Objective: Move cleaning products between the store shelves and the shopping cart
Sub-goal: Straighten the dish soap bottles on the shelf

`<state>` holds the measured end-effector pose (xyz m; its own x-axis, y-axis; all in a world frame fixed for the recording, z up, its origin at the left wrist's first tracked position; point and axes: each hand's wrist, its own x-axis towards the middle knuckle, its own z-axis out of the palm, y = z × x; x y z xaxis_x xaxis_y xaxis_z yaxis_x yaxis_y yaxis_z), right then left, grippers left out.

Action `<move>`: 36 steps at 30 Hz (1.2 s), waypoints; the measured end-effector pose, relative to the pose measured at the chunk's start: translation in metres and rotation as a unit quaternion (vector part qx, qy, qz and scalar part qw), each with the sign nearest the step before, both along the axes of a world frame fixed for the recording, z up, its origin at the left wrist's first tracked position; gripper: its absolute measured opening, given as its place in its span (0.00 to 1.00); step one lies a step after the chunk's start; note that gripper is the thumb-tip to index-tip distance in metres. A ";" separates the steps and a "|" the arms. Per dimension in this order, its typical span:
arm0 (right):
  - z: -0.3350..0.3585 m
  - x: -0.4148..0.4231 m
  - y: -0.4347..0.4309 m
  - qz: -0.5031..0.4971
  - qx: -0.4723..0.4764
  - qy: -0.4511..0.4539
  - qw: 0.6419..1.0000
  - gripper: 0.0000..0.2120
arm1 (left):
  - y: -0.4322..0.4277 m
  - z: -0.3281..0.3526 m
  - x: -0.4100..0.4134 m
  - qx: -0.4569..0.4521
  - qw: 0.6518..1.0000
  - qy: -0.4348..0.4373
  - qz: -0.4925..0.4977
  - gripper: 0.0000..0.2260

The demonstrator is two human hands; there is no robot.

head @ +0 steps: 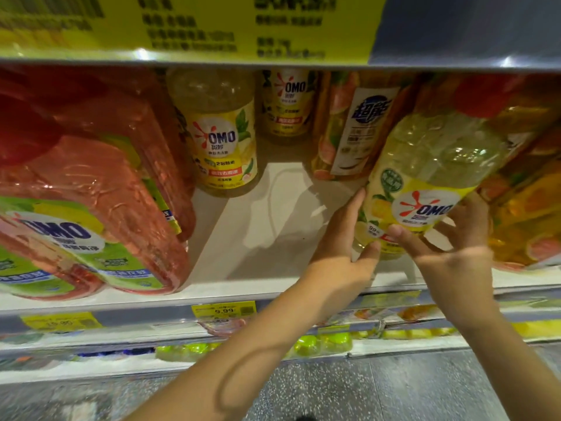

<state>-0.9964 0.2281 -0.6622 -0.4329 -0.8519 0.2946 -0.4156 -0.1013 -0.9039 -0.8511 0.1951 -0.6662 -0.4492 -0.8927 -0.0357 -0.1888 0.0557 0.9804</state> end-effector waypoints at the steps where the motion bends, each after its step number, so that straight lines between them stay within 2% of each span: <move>1: 0.000 0.004 -0.003 0.014 -0.005 -0.007 1.000 0.39 | 0.000 -0.002 0.001 -0.001 1.000 0.006 0.013 0.32; 4: -0.002 0.019 -0.016 0.037 0.002 -0.030 0.999 0.40 | -0.002 -0.007 0.010 -0.008 0.997 0.022 0.071 0.34; 12: -0.008 0.067 -0.060 0.060 -0.004 0.002 0.998 0.44 | -0.016 -0.010 0.051 -0.068 0.986 0.038 0.149 0.36; 16: -0.011 0.076 -0.080 0.077 0.003 0.033 0.996 0.40 | -0.017 -0.011 0.061 -0.098 0.986 0.012 0.132 0.34; 21: -0.012 0.080 -0.099 0.075 0.024 0.064 0.995 0.36 | -0.031 -0.004 0.064 -0.088 0.990 -0.022 0.103 0.37; 31: -0.003 0.091 -0.125 0.050 0.047 0.148 0.987 0.43 | -0.061 -0.008 0.067 -0.082 0.991 -0.024 0.102 0.37; 33: -0.003 0.097 -0.126 0.029 0.055 0.158 0.985 0.41 | -0.066 -0.010 0.067 -0.073 0.993 -0.013 0.097 0.36; 36: 0.000 0.105 -0.121 -0.018 0.103 0.245 0.964 0.34 | -0.066 -0.013 0.069 -0.050 0.997 -0.016 0.057 0.33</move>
